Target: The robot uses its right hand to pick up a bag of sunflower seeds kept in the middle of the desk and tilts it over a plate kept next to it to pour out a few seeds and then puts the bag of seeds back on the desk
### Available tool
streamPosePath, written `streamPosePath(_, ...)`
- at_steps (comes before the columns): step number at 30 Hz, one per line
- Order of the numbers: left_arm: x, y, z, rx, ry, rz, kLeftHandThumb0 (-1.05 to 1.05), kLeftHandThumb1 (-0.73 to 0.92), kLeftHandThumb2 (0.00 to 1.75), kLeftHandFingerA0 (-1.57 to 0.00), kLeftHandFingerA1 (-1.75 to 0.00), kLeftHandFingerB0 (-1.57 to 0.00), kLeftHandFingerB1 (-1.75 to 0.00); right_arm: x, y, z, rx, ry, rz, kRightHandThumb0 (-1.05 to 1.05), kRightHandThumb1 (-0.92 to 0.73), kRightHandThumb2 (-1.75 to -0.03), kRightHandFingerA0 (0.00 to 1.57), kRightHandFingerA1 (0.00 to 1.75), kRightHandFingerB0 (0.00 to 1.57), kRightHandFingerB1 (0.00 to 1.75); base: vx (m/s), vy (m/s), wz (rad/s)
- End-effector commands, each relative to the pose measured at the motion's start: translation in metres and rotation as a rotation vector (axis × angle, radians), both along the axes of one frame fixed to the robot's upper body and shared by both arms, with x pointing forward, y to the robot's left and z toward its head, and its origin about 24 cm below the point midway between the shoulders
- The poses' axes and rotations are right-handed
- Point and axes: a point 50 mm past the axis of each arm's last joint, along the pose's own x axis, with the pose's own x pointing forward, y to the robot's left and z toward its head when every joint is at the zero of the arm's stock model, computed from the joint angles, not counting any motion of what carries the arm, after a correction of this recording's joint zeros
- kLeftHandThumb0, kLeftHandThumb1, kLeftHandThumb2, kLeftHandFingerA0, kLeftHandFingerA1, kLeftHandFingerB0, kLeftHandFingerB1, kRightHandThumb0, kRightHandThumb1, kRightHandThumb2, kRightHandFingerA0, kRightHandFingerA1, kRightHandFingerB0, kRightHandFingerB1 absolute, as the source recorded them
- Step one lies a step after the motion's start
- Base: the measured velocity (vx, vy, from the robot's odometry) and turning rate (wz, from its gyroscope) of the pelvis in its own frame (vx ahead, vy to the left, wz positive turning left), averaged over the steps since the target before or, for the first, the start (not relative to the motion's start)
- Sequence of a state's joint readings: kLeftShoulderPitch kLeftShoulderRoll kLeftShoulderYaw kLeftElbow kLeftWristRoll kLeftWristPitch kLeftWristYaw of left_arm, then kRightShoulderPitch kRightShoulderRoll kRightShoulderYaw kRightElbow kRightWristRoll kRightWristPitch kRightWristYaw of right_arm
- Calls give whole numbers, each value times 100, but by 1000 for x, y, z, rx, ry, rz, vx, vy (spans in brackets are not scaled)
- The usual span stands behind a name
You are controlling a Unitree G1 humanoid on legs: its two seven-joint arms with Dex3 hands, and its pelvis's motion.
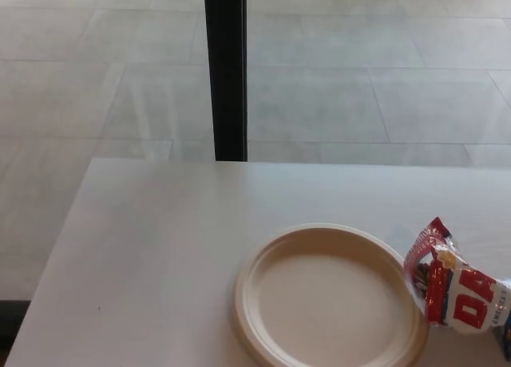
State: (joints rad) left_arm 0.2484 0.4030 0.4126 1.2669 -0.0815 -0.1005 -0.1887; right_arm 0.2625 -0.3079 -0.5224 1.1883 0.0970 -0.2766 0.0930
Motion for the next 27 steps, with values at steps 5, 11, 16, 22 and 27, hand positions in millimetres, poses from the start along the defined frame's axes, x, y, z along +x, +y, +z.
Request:
streamPosePath(5, 2, 11, 9, -6, -83, 51, -66, 59, 58, -37, -55, -33, -34, 7, -48, 37, -68, -291, -273, -105, -64, -106, 0, 45, 0, 33, 0, 0, 0)
streamPosePath(11, -1, 8, 6, 2, -66, 46, -65, 61, 59, -39, -55, -35, -35, 28, -79, 65, -127, -459, -421, -105, -69, -111, 0, 39, 0, 29, 0, 0, 0)
streamPosePath(16, -3, 8, 6, 1, -56, 51, -65, 61, 59, -42, -58, -35, -35, 56, -99, 95, -183, -643, -491, -105, -70, -110, 0, 40, 0, 32, 0, 0, 0)
streamPosePath(22, -6, 8, 6, -1, -44, 46, -67, 62, 59, -41, -53, -35, -33, 114, -111, 157, -308, -908, -323, -100, -67, -110, 0, 44, 0, 30, 0, 0, 0)
streamPosePath(27, -6, 8, 6, -3, -42, 30, -71, 50, 87, -39, -61, -28, -47, 162, -90, 209, -416, -1030, -4, -105, -62, -105, 0, 42, 0, 35, 0, 0, 0)
